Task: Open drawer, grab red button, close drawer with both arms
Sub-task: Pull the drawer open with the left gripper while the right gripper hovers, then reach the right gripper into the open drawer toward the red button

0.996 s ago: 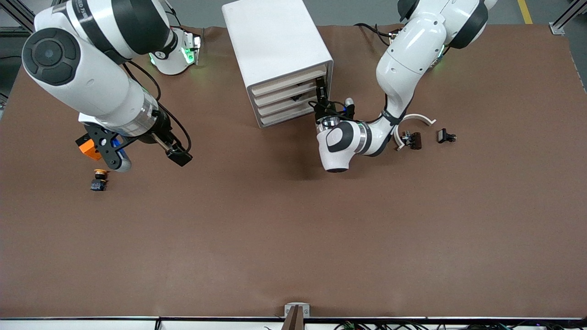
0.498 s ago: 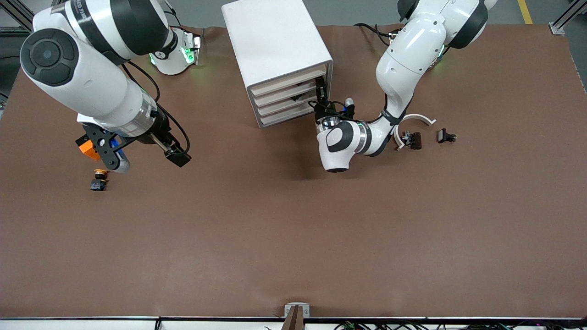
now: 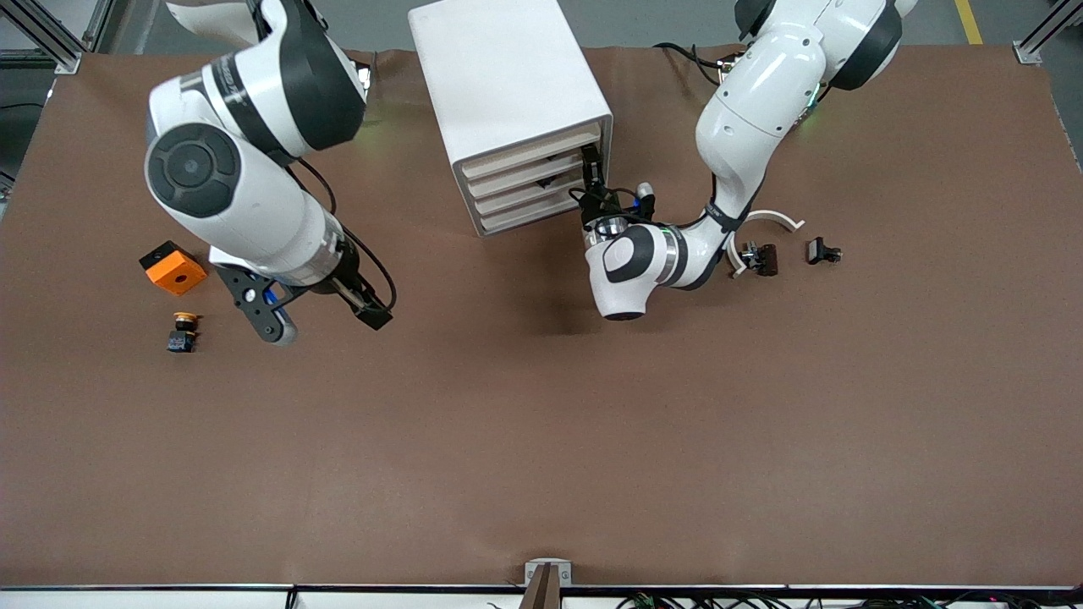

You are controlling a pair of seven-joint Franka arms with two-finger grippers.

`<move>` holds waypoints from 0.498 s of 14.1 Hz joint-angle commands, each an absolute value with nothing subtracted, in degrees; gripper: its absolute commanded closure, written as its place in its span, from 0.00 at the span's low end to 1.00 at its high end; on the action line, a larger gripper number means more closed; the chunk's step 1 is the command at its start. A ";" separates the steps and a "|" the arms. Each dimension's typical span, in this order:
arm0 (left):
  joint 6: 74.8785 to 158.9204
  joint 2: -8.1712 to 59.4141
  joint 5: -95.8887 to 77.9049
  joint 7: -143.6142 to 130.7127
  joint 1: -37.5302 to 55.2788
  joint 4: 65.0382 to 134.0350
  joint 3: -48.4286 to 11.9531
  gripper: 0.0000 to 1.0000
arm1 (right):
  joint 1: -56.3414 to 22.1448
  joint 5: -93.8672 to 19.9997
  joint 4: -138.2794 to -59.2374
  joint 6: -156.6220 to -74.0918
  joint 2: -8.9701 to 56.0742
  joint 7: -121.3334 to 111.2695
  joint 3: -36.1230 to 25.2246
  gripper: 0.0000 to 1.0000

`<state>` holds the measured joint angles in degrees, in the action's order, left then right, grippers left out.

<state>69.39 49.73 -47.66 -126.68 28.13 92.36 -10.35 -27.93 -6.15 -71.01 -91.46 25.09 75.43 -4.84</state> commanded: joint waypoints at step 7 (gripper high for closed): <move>70.49 47.73 -48.52 -128.50 19.25 88.07 -9.58 1.00 | -30.40 -11.33 -69.08 -97.29 29.71 80.50 -5.18 0.00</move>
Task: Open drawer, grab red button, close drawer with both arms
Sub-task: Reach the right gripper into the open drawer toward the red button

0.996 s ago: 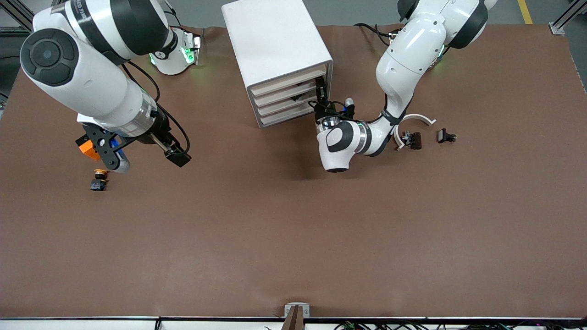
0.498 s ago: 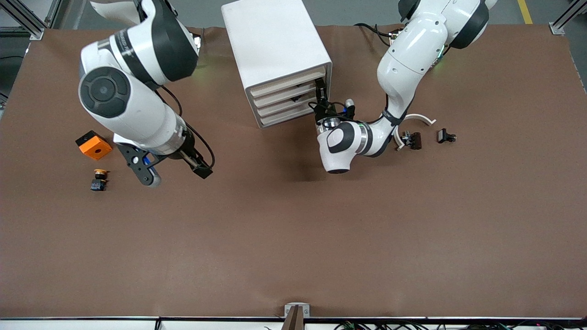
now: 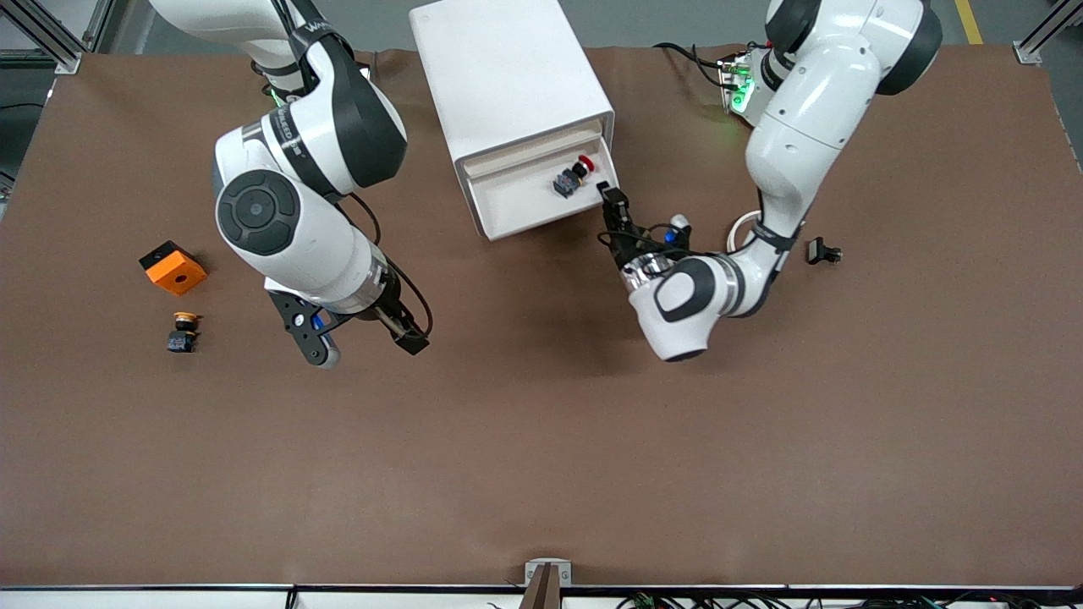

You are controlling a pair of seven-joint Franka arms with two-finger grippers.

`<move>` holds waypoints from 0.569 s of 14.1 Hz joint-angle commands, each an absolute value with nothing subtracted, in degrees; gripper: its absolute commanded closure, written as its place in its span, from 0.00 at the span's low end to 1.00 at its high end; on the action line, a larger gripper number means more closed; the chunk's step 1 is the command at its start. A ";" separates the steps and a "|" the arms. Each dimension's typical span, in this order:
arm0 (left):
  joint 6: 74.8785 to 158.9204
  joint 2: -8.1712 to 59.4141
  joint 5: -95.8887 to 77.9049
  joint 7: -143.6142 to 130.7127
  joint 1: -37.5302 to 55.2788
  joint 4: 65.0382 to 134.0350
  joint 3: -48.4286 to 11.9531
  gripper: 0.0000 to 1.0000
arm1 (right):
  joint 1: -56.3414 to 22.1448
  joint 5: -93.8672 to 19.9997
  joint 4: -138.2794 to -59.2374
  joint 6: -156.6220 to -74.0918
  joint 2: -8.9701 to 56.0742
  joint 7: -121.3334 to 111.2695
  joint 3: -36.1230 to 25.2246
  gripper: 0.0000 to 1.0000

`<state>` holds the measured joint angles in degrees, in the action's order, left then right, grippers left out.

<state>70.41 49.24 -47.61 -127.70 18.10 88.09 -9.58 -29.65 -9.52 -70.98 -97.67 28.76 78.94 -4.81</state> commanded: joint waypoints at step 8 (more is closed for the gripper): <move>72.07 47.29 -49.48 -128.50 15.30 86.31 -9.84 0.97 | -42.36 -11.16 -69.52 -104.93 36.38 88.32 -5.27 0.00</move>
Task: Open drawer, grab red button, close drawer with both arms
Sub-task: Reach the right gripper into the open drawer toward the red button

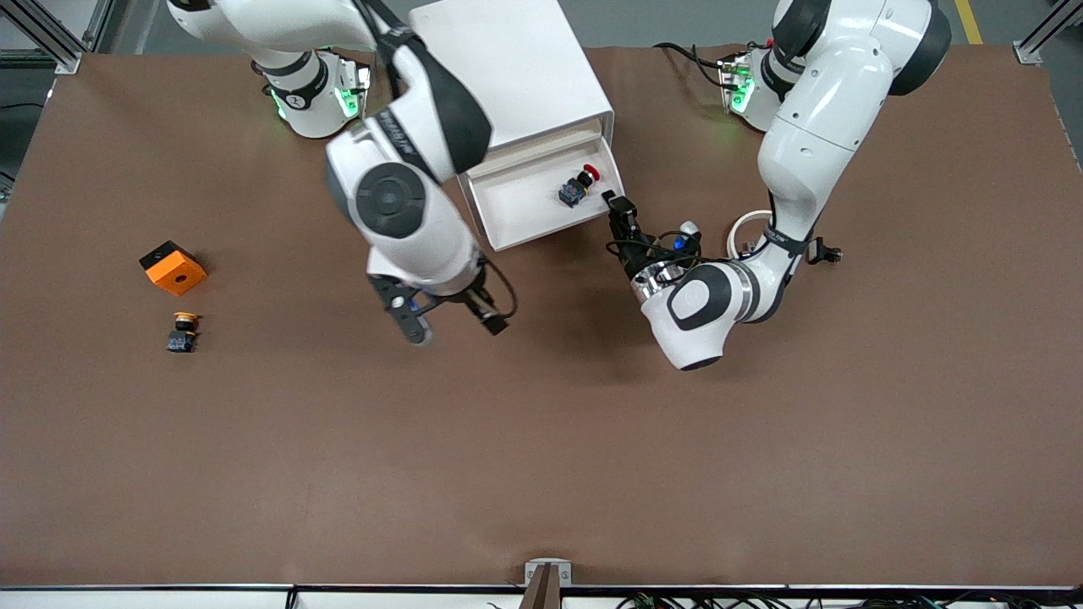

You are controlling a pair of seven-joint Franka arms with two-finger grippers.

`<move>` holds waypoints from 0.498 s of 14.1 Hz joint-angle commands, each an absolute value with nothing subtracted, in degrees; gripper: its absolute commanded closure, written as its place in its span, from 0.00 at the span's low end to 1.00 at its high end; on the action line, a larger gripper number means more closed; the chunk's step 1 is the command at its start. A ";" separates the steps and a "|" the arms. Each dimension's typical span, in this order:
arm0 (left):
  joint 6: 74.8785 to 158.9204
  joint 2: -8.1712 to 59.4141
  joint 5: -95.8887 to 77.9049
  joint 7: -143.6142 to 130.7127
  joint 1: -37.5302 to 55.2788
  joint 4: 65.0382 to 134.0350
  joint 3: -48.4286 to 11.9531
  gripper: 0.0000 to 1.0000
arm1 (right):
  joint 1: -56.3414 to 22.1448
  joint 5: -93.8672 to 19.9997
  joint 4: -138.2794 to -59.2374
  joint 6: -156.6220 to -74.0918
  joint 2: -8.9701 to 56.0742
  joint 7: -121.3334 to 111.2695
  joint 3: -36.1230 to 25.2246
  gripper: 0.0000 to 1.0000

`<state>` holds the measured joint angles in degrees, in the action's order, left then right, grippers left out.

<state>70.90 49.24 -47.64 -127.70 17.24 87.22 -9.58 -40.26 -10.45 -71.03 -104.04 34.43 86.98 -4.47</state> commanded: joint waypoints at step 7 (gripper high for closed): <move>72.42 47.29 -50.27 -128.50 11.61 85.25 -9.67 0.91 | -48.24 -11.51 -69.61 -104.41 37.00 90.78 -5.19 0.00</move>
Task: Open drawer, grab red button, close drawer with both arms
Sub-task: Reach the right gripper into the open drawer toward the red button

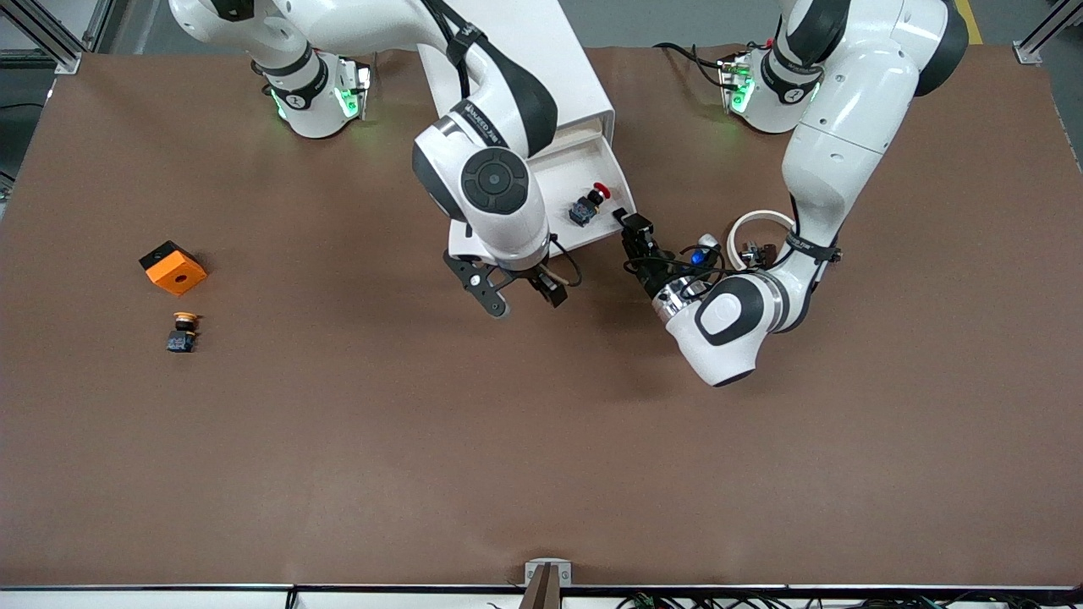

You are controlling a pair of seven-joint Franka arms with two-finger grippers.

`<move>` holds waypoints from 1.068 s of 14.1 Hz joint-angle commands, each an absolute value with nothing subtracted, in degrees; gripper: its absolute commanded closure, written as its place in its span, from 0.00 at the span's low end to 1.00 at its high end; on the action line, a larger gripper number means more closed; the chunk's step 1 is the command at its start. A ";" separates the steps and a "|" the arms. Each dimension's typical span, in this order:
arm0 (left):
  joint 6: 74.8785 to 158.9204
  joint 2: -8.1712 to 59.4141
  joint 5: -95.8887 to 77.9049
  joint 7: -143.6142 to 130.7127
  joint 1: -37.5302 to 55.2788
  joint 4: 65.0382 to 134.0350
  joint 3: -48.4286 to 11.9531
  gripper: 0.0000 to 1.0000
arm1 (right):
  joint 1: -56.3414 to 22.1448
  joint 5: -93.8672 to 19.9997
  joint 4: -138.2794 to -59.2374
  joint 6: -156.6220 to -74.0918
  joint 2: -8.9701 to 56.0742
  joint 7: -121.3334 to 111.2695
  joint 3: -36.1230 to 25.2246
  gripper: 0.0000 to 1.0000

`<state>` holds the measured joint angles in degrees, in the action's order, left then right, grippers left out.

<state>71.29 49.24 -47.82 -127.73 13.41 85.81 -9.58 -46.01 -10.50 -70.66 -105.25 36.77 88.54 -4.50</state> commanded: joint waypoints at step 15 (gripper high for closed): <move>75.58 47.29 -49.84 -123.93 9.14 85.17 -9.67 0.00 | -56.16 -11.43 -71.28 -112.14 38.67 92.37 -5.27 0.00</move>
<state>74.66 49.06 -49.55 -125.32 9.70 84.27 -9.57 -55.08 -11.17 -71.50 -110.70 37.80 92.20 -4.71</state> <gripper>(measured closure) 0.357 0.000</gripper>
